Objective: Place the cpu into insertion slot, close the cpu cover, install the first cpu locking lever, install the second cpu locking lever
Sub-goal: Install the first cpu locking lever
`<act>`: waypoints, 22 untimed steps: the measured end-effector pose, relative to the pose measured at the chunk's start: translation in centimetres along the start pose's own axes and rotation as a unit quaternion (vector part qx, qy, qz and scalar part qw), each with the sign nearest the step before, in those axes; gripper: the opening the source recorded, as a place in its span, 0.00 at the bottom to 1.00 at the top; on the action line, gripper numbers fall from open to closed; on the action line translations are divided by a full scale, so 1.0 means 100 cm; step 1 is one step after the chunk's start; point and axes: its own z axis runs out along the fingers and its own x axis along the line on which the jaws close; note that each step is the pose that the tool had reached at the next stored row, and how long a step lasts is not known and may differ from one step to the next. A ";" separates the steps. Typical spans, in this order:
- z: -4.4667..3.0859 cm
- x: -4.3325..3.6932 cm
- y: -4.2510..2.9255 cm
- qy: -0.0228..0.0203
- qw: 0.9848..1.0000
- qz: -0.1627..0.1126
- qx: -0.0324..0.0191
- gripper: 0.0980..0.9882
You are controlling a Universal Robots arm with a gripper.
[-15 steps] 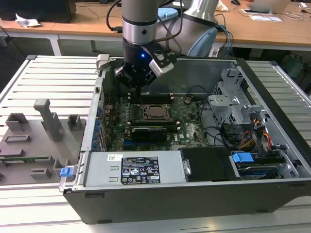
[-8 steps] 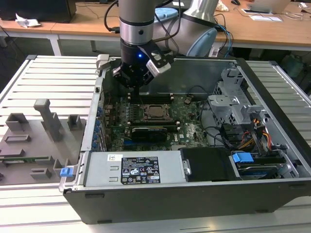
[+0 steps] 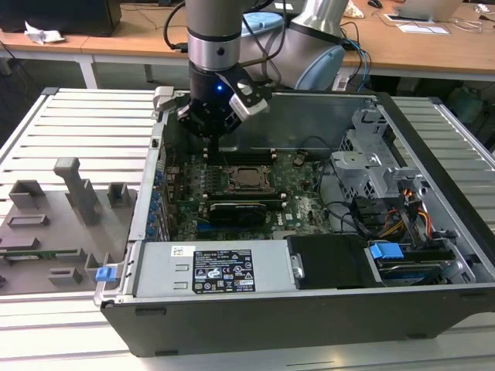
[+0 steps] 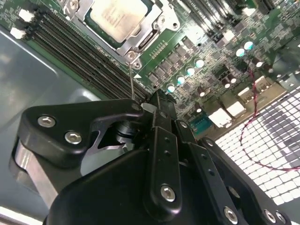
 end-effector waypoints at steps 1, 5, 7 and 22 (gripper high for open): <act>0.0001 -0.0003 0.0013 0.000 1.000 0.001 0.000 0.01; 0.0007 -0.0013 0.0026 -0.001 1.000 0.016 0.000 0.01; 0.0012 -0.0045 0.0018 -0.001 1.000 0.026 0.000 0.01; 0.0016 -0.0209 -0.0019 -0.002 0.999 0.040 0.000 0.01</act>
